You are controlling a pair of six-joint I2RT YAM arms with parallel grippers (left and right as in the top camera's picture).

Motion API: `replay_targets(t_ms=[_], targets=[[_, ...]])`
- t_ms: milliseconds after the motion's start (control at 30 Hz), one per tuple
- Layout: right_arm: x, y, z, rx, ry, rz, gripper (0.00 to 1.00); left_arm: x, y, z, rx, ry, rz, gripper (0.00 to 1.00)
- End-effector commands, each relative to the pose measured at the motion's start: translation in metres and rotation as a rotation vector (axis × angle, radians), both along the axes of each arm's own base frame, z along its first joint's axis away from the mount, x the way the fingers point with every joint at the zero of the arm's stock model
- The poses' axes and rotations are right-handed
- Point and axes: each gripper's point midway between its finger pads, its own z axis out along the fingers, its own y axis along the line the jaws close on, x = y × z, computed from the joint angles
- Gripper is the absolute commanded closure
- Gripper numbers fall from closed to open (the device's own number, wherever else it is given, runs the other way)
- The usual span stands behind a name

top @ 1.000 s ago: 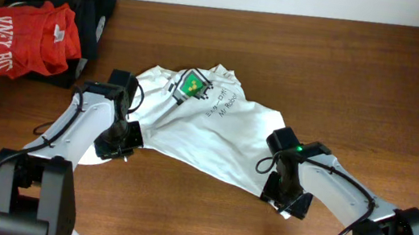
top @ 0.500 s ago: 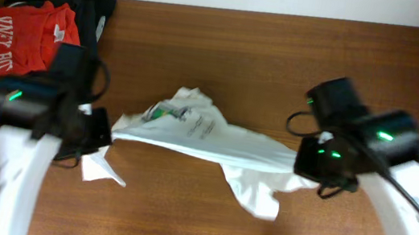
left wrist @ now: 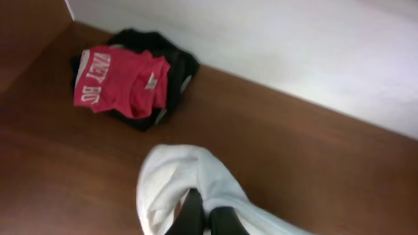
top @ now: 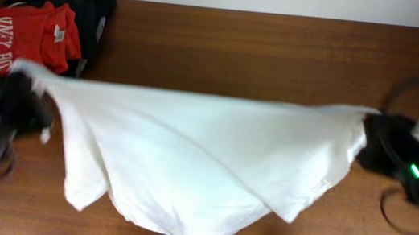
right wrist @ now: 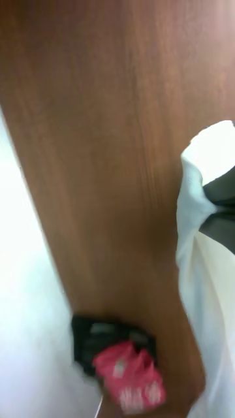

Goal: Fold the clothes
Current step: 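Lift the T-shirt with both grippers and stretch it apart, shaking it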

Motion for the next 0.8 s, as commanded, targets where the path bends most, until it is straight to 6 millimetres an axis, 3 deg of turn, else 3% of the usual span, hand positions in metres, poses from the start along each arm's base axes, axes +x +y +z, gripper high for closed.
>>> replay_targets(t_ms=[0, 67, 100, 133, 167, 200, 300, 333, 400, 433, 467, 500, 533, 567, 633, 700, 767], targets=[[0.046, -0.001, -0.024, -0.128, 0.062, -0.05, 0.96, 0.076, 0.004, -0.034, 0.108, 0.11, 0.024, 0.99], [0.086, 0.009, -0.032, -0.172, 0.044, -0.049, 0.96, 0.127, -0.002, -0.047, 0.144, 0.102, -0.004, 1.0], [0.107, 0.014, -0.029, -0.194, 0.001, -0.023, 0.96, 0.151, -0.005, -0.046, 0.172, 0.063, -0.022, 0.99], [0.116, 0.007, -0.02, -0.194, -0.039, -0.042, 0.96, 0.166, -0.007, -0.03, 0.176, -0.019, -0.024, 0.99], [0.114, -0.018, 0.002, -0.182, -0.092, -0.093, 0.96, 0.163, -0.006, 0.001, 0.165, -0.119, -0.016, 1.0], [0.104, -0.04, 0.027, -0.172, -0.154, -0.111, 0.96, 0.147, -0.004, 0.044, 0.157, -0.239, -0.009, 1.0], [0.071, -0.082, 0.073, -0.112, -0.28, -0.157, 0.96, 0.091, 0.0, 0.124, 0.187, -0.478, -0.025, 1.0], [0.069, -0.08, 0.068, -0.097, -0.258, -0.128, 0.96, 0.088, -0.004, 0.119, 0.18, -0.454, -0.051, 0.99], [0.081, -0.077, 0.015, -0.094, -0.046, -0.106, 0.96, 0.114, -0.011, 0.043, 0.192, -0.174, -0.102, 0.99], [0.098, -0.061, -0.027, -0.06, 0.1, -0.031, 0.96, 0.138, -0.024, -0.028, 0.172, 0.071, -0.175, 0.99], [0.103, -0.055, -0.054, -0.05, 0.196, -0.006, 0.96, 0.15, -0.029, -0.073, 0.16, 0.218, -0.203, 0.99], [0.103, -0.05, -0.09, -0.049, 0.326, 0.013, 0.96, 0.161, -0.033, -0.131, 0.15, 0.403, -0.223, 1.0], [0.098, -0.045, -0.127, -0.05, 0.455, 0.029, 0.96, 0.164, -0.034, -0.186, 0.15, 0.582, -0.234, 1.0], [0.091, -0.045, -0.147, -0.053, 0.532, 0.041, 0.96, 0.155, -0.033, -0.218, 0.136, 0.713, -0.216, 1.0], [0.079, -0.045, -0.147, -0.053, 0.537, 0.045, 0.96, 0.143, -0.04, -0.209, 0.089, 0.708, -0.231, 0.99], [0.068, -0.045, -0.13, -0.051, 0.478, 0.045, 0.96, 0.126, -0.046, -0.174, 0.059, 0.609, -0.252, 1.0], [0.073, -0.045, -0.134, -0.051, 0.486, 0.045, 0.96, 0.122, -0.044, -0.165, 0.062, 0.583, -0.248, 1.0]])
